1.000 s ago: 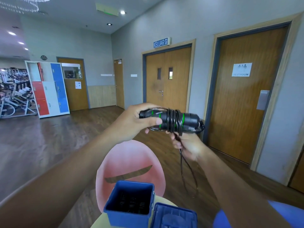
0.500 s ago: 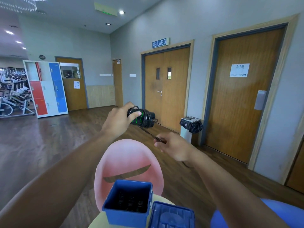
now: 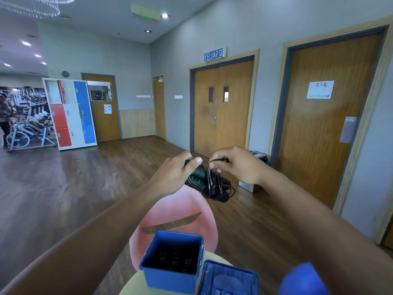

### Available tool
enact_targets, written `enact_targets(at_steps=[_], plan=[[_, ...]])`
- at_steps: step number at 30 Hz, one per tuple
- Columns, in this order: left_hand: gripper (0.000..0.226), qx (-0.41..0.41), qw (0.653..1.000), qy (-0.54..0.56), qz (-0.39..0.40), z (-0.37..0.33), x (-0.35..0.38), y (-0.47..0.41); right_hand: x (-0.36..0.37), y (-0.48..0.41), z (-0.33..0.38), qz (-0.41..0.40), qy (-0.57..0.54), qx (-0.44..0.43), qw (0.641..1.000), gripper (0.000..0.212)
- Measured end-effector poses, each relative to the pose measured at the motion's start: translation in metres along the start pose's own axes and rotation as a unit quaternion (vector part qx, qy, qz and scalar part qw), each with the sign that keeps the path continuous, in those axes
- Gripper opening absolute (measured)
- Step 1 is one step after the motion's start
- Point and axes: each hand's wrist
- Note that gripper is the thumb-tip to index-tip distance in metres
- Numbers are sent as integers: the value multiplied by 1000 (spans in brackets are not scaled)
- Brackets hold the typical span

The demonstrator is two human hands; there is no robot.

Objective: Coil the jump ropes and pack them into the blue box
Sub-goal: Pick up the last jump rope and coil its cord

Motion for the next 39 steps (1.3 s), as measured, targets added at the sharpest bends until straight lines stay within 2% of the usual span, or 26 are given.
enact_targets(at_steps=[3,5,11,15,18,21,24,26,30,33,35,39], plan=[[36,-9,995,102,8,2,1,3,-1,2,-5,-3,-130,17,991,11],[37,-44,989,140,-13,2,3,2,1,3,-3,-14,-163,17,986,10],[37,-230,936,234,-129,28,-3,-9,-7,14,-2,15,-144,38,989,11],[36,-290,904,270,-159,41,-2,-15,5,17,1,59,-112,44,991,9],[36,-312,896,271,-165,37,8,-18,14,13,9,58,-113,25,992,10],[38,-286,915,240,-153,32,22,-17,11,7,15,15,-110,9,994,13],[41,-214,959,150,-112,17,35,-8,6,-1,11,-40,-116,8,992,13],[41,-169,975,124,-75,2,43,1,6,-5,7,-47,-111,8,993,13],[38,-134,969,202,-52,-10,46,12,0,-1,-9,-74,-134,47,987,14],[36,-121,962,239,-42,-10,36,16,-1,10,-31,-77,-178,108,975,25],[35,-96,965,244,-8,-13,30,18,2,16,-35,-58,-206,130,968,31],[33,-19,968,247,42,-17,21,17,14,22,-31,-1,-307,170,936,25]])
Point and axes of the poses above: each hand's wrist, its own y-axis away from the middle knuckle, its own x-axis out of the palm, z = x × y, and after that the axes turned 6 degrees about y, right-handed
